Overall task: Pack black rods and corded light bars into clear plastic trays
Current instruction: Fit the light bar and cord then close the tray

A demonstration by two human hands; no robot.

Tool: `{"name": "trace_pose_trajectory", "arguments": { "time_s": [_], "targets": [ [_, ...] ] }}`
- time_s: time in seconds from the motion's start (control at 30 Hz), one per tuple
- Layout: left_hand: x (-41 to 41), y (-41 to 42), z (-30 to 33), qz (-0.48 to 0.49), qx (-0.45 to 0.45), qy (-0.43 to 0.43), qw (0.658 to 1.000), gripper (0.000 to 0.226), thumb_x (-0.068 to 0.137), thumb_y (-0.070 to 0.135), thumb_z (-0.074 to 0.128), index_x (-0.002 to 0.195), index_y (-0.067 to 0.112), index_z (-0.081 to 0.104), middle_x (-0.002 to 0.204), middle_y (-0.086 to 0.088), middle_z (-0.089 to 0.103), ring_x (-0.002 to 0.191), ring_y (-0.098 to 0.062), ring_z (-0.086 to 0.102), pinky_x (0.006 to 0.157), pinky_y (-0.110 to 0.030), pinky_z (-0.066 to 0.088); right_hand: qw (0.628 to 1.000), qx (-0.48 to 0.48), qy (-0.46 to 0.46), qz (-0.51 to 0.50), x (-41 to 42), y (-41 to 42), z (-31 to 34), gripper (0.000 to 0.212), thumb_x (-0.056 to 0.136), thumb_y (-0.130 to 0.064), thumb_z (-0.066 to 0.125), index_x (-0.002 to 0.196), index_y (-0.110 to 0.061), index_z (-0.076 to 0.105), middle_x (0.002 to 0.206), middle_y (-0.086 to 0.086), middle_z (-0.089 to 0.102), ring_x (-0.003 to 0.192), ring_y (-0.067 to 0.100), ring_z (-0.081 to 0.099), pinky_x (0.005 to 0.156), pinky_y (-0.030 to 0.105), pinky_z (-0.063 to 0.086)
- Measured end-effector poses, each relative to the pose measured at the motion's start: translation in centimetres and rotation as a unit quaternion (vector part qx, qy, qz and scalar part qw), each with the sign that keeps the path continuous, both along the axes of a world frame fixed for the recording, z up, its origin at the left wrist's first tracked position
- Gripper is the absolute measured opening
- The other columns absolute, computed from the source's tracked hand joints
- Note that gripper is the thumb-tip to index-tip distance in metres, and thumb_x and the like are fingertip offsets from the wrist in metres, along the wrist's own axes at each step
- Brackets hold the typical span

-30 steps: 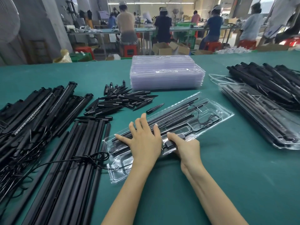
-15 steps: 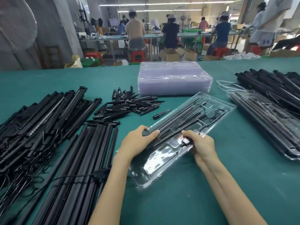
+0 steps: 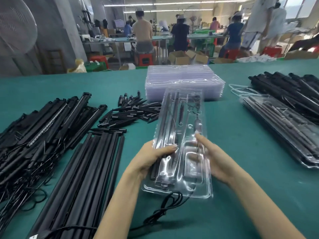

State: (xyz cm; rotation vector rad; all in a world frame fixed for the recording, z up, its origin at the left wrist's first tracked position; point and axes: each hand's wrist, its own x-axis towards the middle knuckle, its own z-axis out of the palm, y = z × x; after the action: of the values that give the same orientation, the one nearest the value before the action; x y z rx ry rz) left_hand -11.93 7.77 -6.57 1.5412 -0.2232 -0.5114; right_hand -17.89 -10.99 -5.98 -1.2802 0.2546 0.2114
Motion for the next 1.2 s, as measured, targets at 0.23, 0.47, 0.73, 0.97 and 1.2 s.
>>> {"name": "trace_pose_trajectory", "arguments": {
  "time_s": [0.23, 0.47, 0.73, 0.97, 1.2],
  "targets": [
    [0.3, 0.7, -0.6, 0.107, -0.021, 0.006, 0.994, 0.033, 0.069, 0.028, 0.079, 0.095, 0.011, 0.068, 0.080, 0.001, 0.075, 0.072, -0.008, 0.070, 0.063, -0.017, 0.050, 0.962, 0.206, 0.123, 0.127, -5.7, 0.6, -2.3, 0.077, 0.075, -0.067, 0.057, 0.107, 0.002, 0.071, 0.111, 0.027, 0.066, 0.099, 0.037, 0.067, 0.078, 0.042, 0.057],
    [0.7, 1.0, -0.8, 0.163, -0.043, 0.003, 0.986, 0.023, 0.076, 0.022, 0.077, 0.094, 0.013, 0.066, 0.078, 0.004, 0.075, 0.073, -0.008, 0.070, 0.058, -0.011, 0.048, 0.970, 0.207, -0.002, 0.129, -7.5, 2.6, -3.0, 0.058, 0.069, -0.032, 0.085, 0.116, -0.006, 0.065, 0.121, 0.020, 0.062, 0.118, 0.030, 0.058, 0.092, 0.042, 0.051],
    [0.9, 0.8, -1.4, 0.171, -0.041, 0.016, 0.984, 0.042, 0.072, 0.029, 0.079, 0.106, 0.010, 0.064, 0.091, -0.002, 0.075, 0.088, -0.018, 0.070, 0.084, -0.030, 0.054, 0.982, 0.185, 0.017, -0.032, -7.1, 3.2, -2.5, 0.068, 0.064, -0.005, 0.074, 0.127, -0.008, 0.050, 0.093, 0.014, 0.069, 0.081, 0.029, 0.070, 0.056, 0.024, 0.056],
    [1.1, 1.1, -1.7, 0.161, -0.030, 0.020, 0.986, 0.054, 0.069, 0.031, 0.081, 0.113, 0.006, 0.062, 0.094, -0.005, 0.074, 0.087, -0.017, 0.071, 0.080, -0.030, 0.055, 0.994, 0.087, -0.017, -0.056, -6.7, 4.1, -2.6, 0.064, 0.063, -0.006, 0.074, 0.122, -0.003, 0.048, 0.068, 0.004, 0.058, 0.046, 0.005, 0.040, 0.040, 0.013, 0.031],
    [1.6, 1.7, -2.2, 0.178, -0.039, 0.040, 0.982, 0.032, 0.074, 0.022, 0.078, 0.099, 0.008, 0.065, 0.085, -0.006, 0.075, 0.075, -0.017, 0.071, 0.069, -0.031, 0.054, 0.992, 0.104, -0.001, -0.075, -6.7, 2.5, -2.4, 0.043, 0.083, 0.017, 0.045, 0.120, -0.004, 0.052, 0.073, 0.008, 0.064, 0.049, 0.005, 0.048, 0.037, 0.014, 0.025]
  ]
}}
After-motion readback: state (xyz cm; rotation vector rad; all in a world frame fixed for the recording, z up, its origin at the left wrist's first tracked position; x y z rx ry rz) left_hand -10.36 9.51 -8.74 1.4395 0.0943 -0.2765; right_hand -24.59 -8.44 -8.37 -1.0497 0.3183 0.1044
